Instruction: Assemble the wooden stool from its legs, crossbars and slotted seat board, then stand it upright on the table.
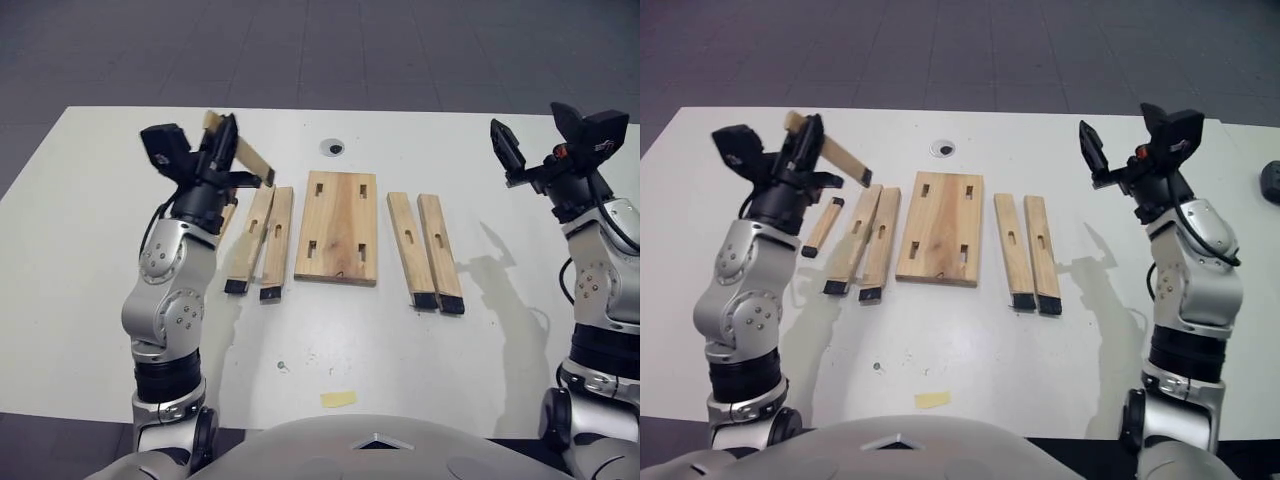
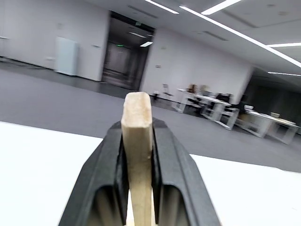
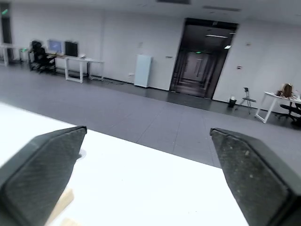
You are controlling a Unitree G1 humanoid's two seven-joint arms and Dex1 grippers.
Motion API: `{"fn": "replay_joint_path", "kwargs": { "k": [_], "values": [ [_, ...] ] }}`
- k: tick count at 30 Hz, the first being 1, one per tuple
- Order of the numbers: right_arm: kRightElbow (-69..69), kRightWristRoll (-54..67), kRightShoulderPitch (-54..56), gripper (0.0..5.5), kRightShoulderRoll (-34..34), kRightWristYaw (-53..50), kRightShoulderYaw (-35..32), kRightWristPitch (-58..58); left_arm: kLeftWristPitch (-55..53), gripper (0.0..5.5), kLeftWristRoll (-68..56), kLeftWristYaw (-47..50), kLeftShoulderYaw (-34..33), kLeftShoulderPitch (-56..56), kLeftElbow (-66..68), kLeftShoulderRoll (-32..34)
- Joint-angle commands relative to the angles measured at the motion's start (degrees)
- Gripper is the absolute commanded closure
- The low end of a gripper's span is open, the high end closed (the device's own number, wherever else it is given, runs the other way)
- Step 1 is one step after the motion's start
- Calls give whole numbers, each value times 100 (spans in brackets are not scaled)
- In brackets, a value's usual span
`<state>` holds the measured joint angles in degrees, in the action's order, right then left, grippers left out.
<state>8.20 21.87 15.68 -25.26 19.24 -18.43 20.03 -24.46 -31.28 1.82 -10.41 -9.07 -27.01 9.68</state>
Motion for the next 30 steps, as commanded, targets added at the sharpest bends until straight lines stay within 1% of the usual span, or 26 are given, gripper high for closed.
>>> {"fn": "replay_joint_path", "kwargs": {
  "k": [1,4,10,18,24,30],
  "values": [
    [146,-71,-27,10,611,-839,-20,159,-212,507,-83,78,-232,220,135,-62],
    [49,-64,109,10,847,-1265,-115,176,-195,507,89,-54,-65,465,264,-84],
    [50,-21,368,10,973,-1636,-128,243,-91,507,365,-172,150,661,379,-118],
    [54,-9,483,10,992,-1600,31,354,504,507,907,-448,330,609,1090,-245],
    [-1,-4,559,10,975,-1552,90,379,772,507,1144,-541,417,692,1307,-313],
    [-6,-31,609,10,945,-1512,157,378,1058,507,1533,-649,531,709,1499,-223]
  ]
}}
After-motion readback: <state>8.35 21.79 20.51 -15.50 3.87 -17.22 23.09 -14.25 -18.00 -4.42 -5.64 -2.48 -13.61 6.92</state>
